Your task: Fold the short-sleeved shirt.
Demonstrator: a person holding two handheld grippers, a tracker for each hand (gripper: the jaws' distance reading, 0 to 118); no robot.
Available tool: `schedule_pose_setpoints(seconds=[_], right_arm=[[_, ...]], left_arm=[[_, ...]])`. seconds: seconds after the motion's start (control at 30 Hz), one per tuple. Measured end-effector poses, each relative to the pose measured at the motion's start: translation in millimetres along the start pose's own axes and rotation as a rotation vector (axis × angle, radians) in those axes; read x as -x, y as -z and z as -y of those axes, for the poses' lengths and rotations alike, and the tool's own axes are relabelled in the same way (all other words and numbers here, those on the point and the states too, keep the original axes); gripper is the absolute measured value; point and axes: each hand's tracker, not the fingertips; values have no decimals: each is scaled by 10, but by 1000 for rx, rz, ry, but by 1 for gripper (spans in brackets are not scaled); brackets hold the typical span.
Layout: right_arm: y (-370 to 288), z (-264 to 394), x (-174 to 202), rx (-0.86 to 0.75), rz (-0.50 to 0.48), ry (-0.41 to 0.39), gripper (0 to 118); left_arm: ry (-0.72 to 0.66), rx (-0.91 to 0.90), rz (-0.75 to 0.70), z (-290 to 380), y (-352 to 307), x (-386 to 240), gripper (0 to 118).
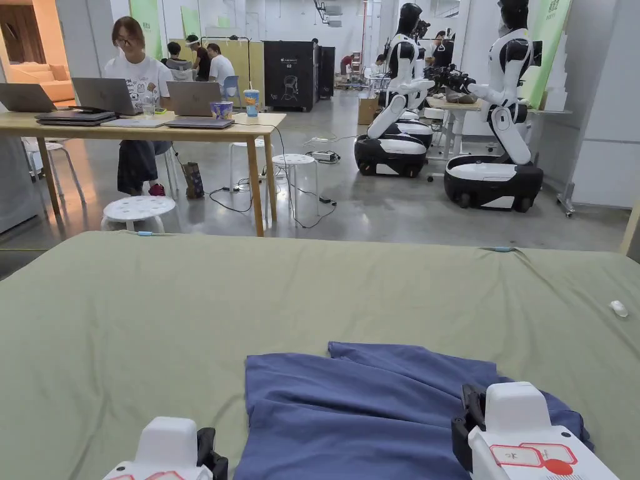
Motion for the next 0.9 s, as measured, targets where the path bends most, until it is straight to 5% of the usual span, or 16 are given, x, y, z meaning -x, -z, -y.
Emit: schedule_pose_setpoints(seconds=[0.27, 0.37, 0.63, 0.67, 0.7, 0.73, 0.77, 0.8, 0.9], right_arm=[[192, 117, -328, 31, 46, 4, 0], [371, 210, -486, 57, 71, 20, 0], [764, 485, -895, 130, 138, 52, 0], [817, 543, -940, 139, 146, 52, 0], [855, 572, -980, 148, 156, 56, 0], [886, 599, -1017, 154, 165, 63, 0], [926, 659, -1064, 158, 166, 69, 0], [983, 754, -1125, 164, 167, 72, 0], [1029, 798, -1170, 173, 179, 72, 0]], left_arm=[[90, 220, 38, -742, 1630, -18, 0], [22, 324, 58, -980, 2455, 5, 0], [82, 470, -69, -876, 3813, 1, 0], [56, 472, -84, -882, 3899, 20, 14], [32, 470, -75, -887, 3961, 47, 45], [19, 480, -61, -878, 4027, 64, 91], [19, 490, -59, -869, 4079, 62, 114], [29, 486, -64, -856, 4107, 46, 118], [49, 490, -114, -805, 4194, 43, 96]])
